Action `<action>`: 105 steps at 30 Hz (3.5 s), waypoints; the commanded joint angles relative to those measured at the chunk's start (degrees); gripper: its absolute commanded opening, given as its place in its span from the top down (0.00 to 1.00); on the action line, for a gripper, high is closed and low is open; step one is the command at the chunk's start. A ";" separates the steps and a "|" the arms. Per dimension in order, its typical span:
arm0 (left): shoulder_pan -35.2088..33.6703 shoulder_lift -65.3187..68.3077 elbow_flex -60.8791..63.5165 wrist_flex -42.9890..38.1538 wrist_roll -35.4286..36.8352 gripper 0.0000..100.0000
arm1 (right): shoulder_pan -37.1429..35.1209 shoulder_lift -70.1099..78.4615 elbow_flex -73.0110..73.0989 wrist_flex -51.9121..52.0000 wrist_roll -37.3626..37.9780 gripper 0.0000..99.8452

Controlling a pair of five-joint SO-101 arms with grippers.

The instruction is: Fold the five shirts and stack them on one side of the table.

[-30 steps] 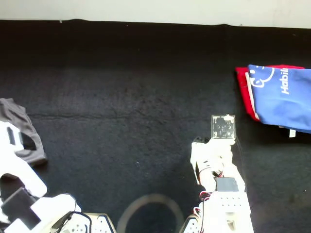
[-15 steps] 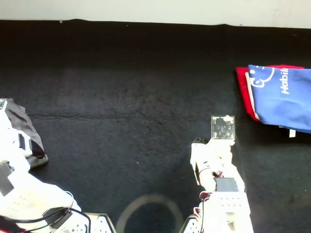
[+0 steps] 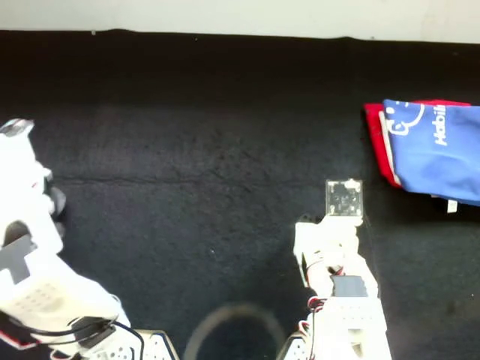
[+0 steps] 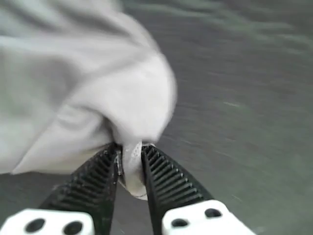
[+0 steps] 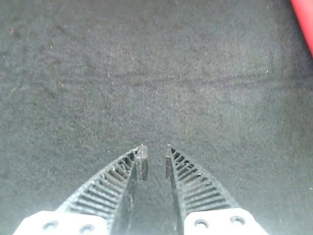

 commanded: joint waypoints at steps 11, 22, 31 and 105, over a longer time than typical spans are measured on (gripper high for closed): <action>48.13 -0.40 -35.12 19.96 6.07 0.99 | 0.31 -0.75 0.31 -1.10 0.70 0.92; 67.47 -0.40 -52.70 19.78 9.05 0.83 | 0.31 -0.75 0.40 -1.10 0.70 0.92; 52.79 -0.57 -55.08 20.31 16.00 0.75 | 0.31 -0.75 0.40 -1.10 0.70 0.92; 8.04 -8.75 12.79 -1.41 -3.08 0.81 | 0.31 -0.75 7.78 -12.09 0.70 0.92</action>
